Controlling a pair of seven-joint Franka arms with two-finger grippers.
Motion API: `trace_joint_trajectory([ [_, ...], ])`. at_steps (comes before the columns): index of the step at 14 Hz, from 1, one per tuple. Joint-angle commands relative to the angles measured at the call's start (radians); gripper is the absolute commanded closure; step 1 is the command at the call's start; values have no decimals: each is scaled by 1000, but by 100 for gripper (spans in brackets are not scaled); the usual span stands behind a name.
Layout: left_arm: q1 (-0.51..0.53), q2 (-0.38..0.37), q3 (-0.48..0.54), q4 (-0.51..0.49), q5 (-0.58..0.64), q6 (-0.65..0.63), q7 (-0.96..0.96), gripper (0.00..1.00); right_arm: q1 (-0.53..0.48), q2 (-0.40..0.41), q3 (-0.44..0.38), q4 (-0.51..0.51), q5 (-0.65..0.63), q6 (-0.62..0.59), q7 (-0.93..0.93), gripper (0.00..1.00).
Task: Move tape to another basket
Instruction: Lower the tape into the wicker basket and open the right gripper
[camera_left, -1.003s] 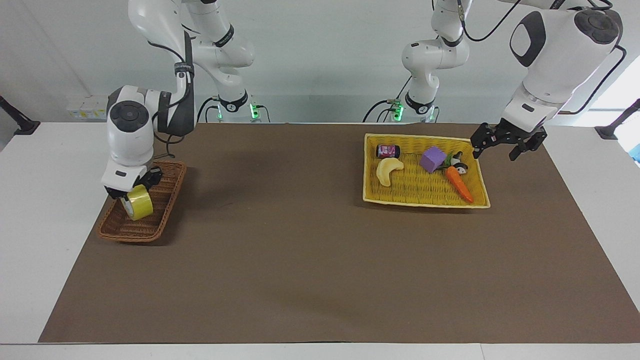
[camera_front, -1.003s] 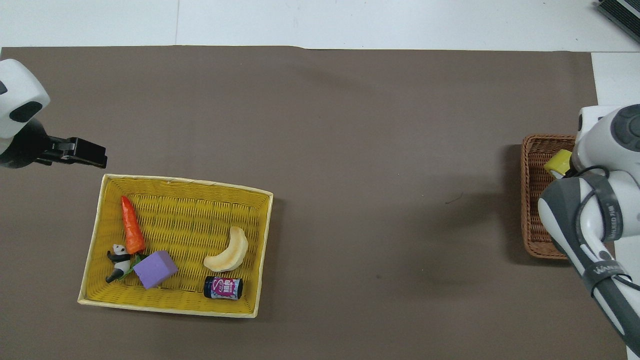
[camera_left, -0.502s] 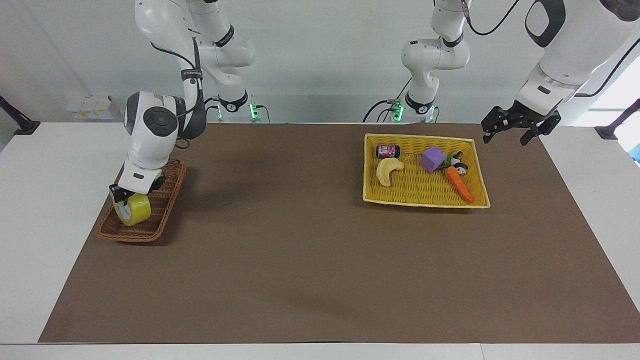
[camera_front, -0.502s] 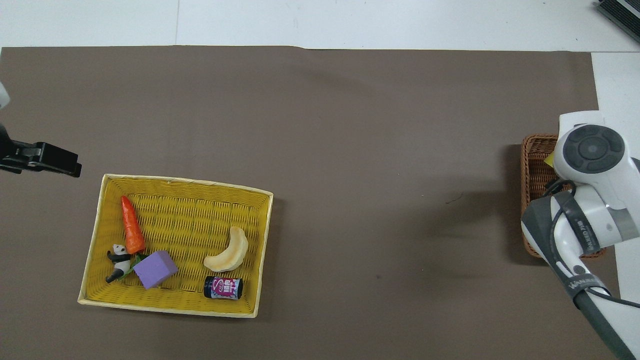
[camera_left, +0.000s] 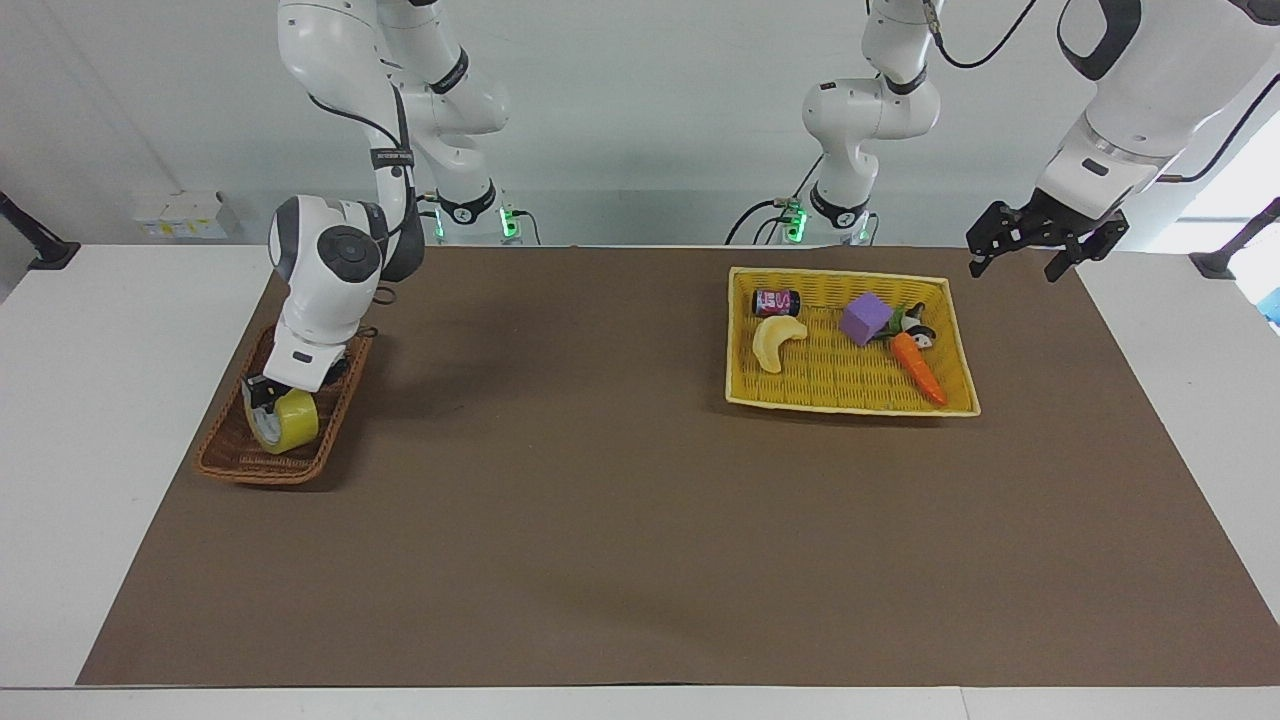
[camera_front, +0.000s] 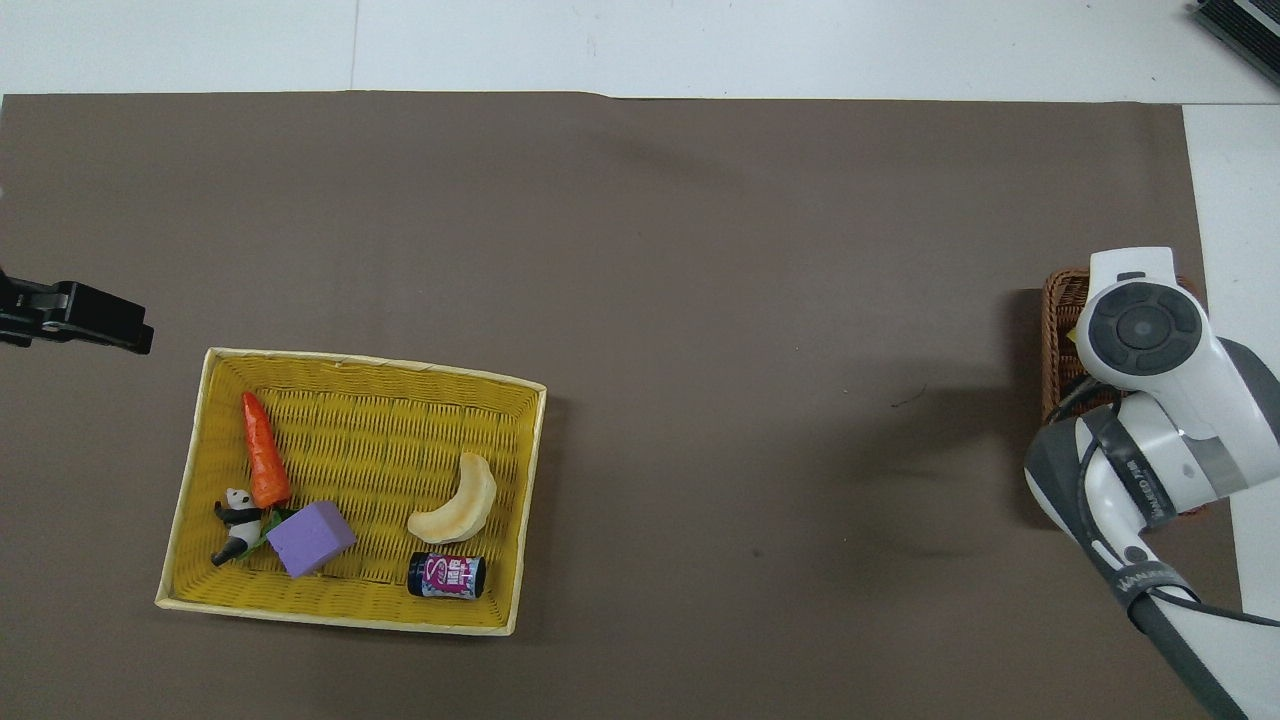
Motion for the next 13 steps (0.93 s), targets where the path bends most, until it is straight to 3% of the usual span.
trace_joint_trajectory([
  [1,35,3,-5,12,17,-23,5,0,-12,-36,3,-51,-29,34,25,9],
  [2,37,3,-5,12,17,-21,3,0,-9,-36,3,-51,-25,28,26,0],
  [5,32,3,-7,12,17,-21,3,0,-1,-57,9,-51,10,-4,20,0],
  [9,35,3,-7,12,17,-21,3,0,49,-84,31,6,177,-152,-3,0],
  [13,34,3,-7,12,17,-21,3,0,52,-102,31,150,413,-297,-95,0],
])
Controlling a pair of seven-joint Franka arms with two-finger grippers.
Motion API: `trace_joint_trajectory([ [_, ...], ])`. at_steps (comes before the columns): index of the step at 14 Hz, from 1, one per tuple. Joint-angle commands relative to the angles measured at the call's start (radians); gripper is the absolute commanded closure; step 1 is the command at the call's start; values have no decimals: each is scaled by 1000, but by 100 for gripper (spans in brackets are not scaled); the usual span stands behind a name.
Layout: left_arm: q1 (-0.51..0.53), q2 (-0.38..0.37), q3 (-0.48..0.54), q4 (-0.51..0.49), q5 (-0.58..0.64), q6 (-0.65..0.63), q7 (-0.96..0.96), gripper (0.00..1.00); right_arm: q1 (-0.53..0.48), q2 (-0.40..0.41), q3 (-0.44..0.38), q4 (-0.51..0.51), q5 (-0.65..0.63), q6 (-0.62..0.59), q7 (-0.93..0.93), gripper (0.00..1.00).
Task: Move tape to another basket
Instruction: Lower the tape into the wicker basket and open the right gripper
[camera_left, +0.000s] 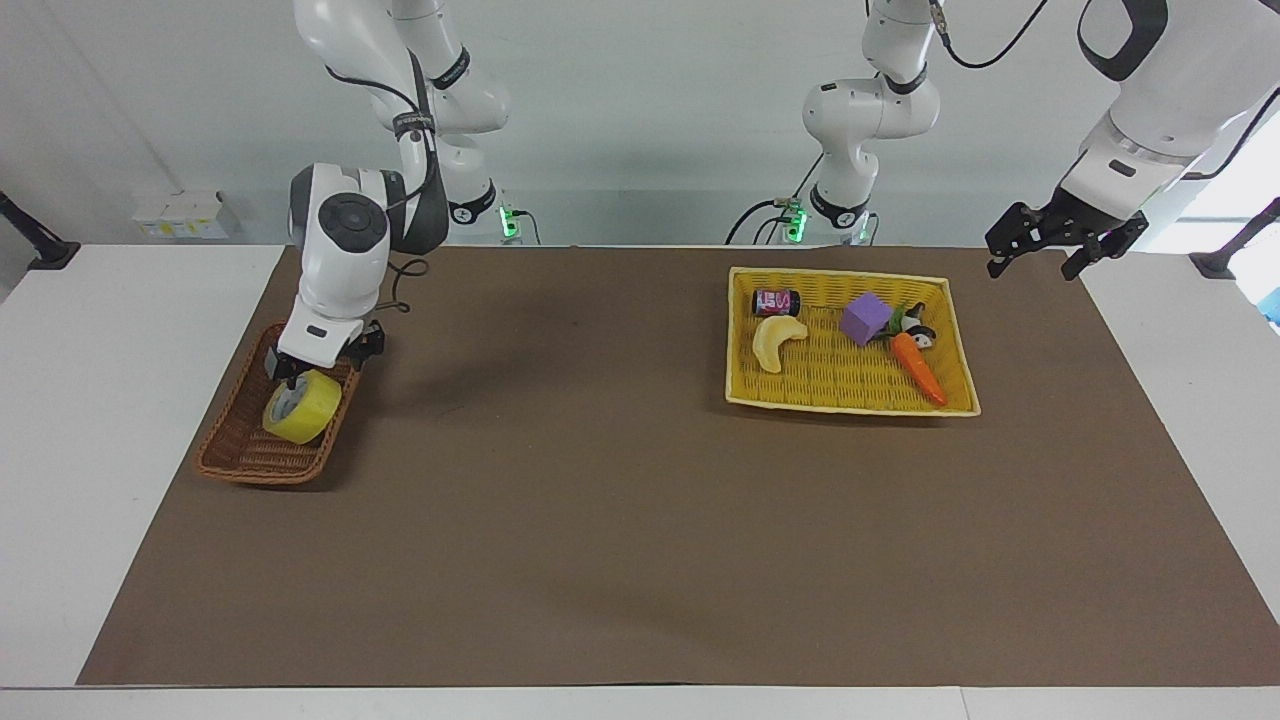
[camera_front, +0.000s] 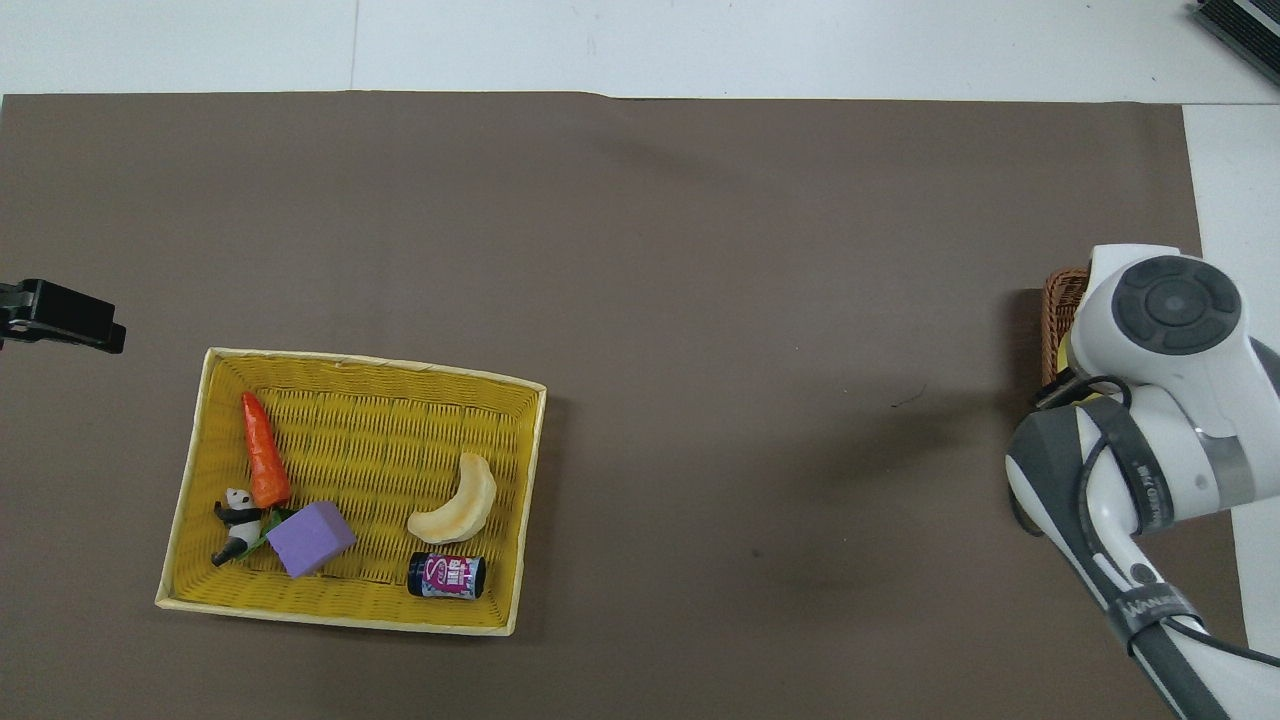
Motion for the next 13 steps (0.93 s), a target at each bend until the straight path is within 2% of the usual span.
trace_joint_trajectory([
  [1,5,3,-6,12,17,-19,3,0,-9,-7,0,105,138,-83,-54,0],
  [4,5,3,-6,12,17,-21,3,0,-9,-27,-2,160,235,-86,-40,0],
  [7,5,3,-6,12,17,-19,3,0,-7,-49,1,215,249,-111,-31,0],
  [9,5,3,-6,12,16,-21,3,0,4,-50,15,243,279,-135,112,0],
  [13,5,3,-6,12,17,-21,3,0,25,-78,75,235,290,-192,415,0],
])
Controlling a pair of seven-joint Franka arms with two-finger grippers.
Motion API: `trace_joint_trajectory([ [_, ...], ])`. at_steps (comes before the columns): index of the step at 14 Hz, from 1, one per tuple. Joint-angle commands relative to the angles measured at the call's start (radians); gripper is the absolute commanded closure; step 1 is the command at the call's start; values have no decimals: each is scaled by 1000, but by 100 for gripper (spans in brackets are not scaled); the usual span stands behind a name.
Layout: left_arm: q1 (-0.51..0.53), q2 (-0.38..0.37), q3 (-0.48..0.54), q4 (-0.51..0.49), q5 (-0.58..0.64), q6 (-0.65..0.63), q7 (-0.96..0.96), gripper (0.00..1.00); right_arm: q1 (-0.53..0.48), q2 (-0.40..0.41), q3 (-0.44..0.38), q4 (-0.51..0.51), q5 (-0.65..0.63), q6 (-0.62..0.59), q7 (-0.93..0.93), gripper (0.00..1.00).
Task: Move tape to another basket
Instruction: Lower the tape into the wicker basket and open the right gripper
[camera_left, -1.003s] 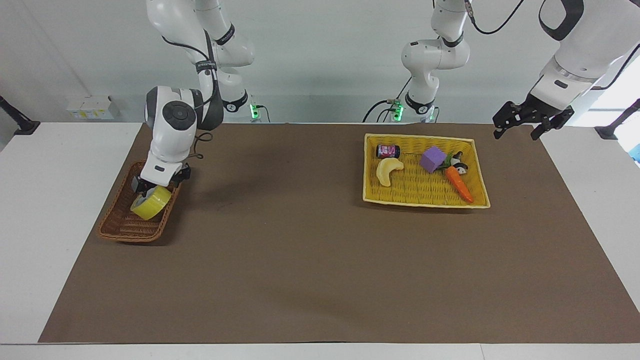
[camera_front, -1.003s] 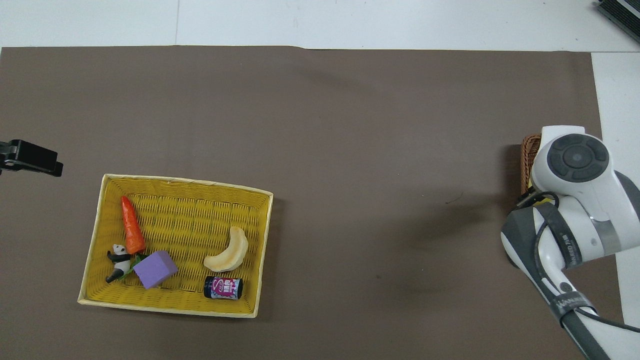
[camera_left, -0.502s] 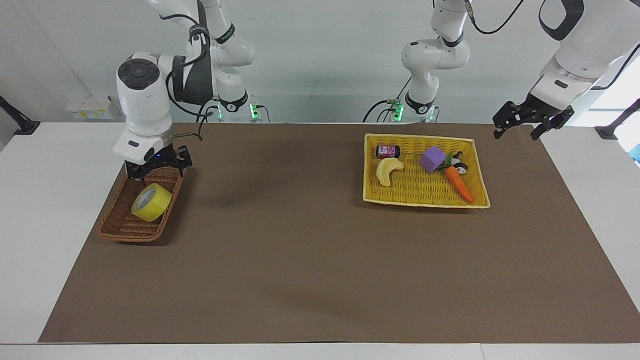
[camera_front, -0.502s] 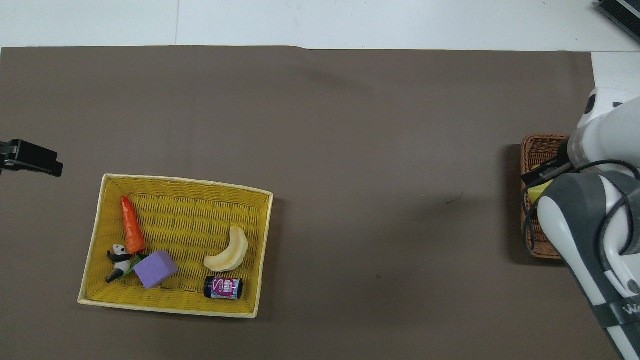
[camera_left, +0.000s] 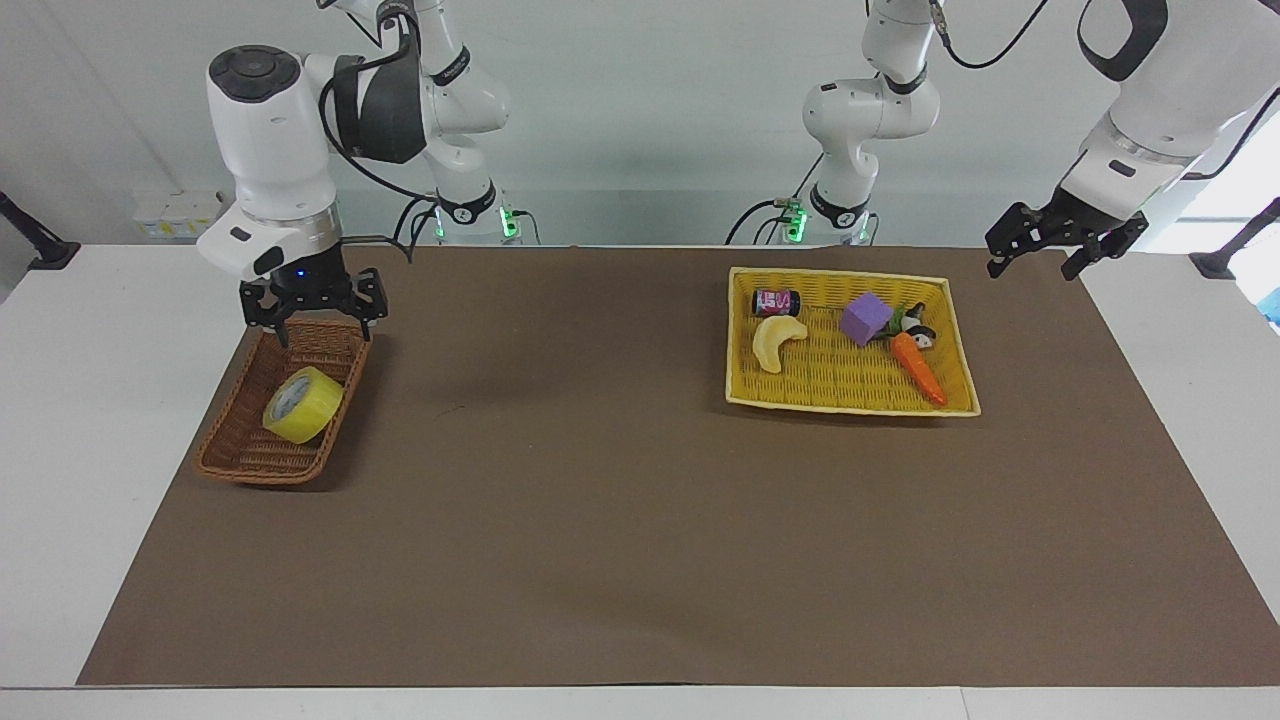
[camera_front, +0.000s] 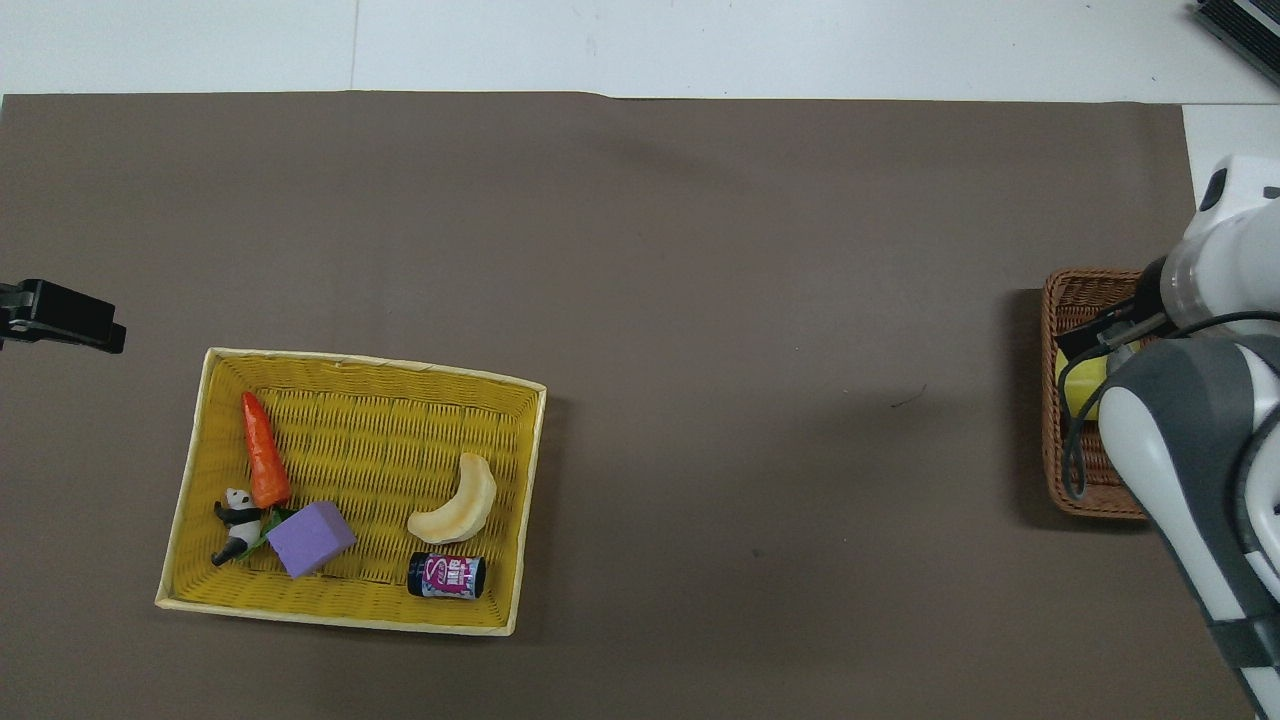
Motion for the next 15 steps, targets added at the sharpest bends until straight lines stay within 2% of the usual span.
trace_joint_trajectory([
  [1,5,3,-6,12,17,-19,3,0,19,-23,50,-6,30,-42,194,0],
  [4,5,3,-6,12,17,-19,3,0,26,-26,64,-4,236,-47,343,0],
  [5,5,3,-6,12,17,-19,3,0,23,-26,62,2,266,-44,365,0],
  [9,5,3,-6,12,17,-19,3,0,13,-42,49,72,254,-76,360,0],
  [13,5,3,-6,12,17,-19,3,0,9,-45,38,244,245,-296,360,0],
  [15,5,3,-6,12,17,-19,3,0,4,-45,38,308,199,-382,356,0],
])
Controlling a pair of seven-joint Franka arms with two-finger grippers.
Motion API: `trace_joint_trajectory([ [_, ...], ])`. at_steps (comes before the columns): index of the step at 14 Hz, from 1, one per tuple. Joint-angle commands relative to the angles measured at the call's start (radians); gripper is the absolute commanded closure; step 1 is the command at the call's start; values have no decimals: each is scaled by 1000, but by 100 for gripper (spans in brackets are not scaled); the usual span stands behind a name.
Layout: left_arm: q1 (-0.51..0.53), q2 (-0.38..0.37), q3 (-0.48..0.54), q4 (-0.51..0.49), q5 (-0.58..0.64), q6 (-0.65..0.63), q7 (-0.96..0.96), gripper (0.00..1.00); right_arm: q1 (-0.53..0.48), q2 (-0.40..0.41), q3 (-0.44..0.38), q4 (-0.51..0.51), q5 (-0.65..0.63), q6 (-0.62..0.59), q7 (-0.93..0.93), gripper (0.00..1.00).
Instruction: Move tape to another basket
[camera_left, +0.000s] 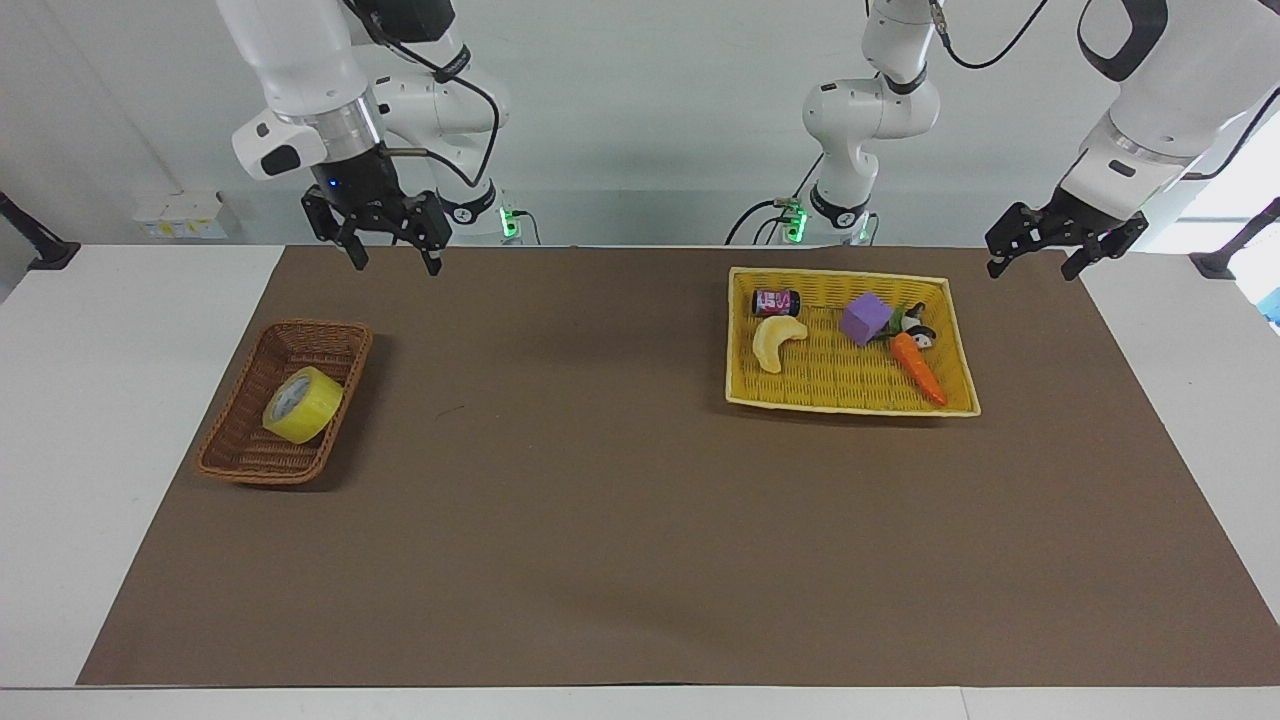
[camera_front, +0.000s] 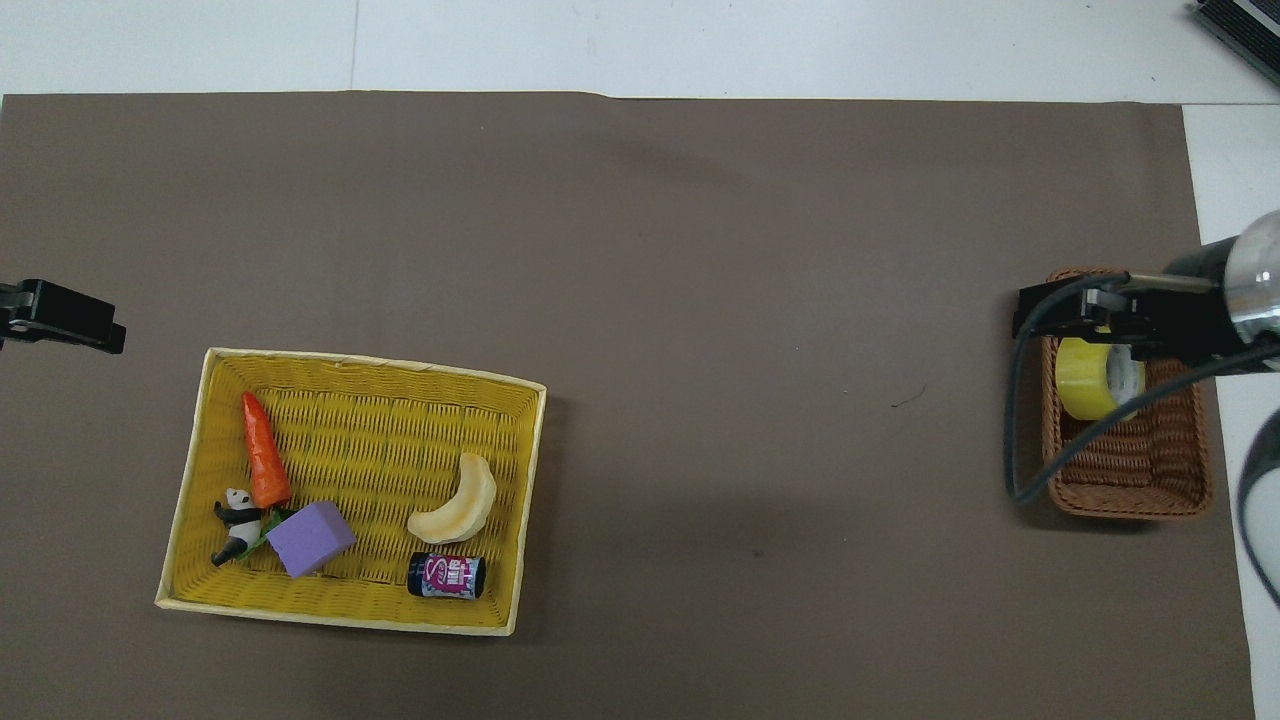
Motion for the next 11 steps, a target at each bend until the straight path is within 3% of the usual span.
trace_joint_trajectory([
  [1,5,3,-6,12,17,-19,3,0,-12,8,0,67,-29,-79,5,0],
  [5,5,3,-6,12,17,-20,3,0,-37,-41,-15,6,-9,-70,-4,0],
  [11,5,3,-6,12,16,-19,3,0,-45,-28,-17,4,-9,-9,-76,0],
])
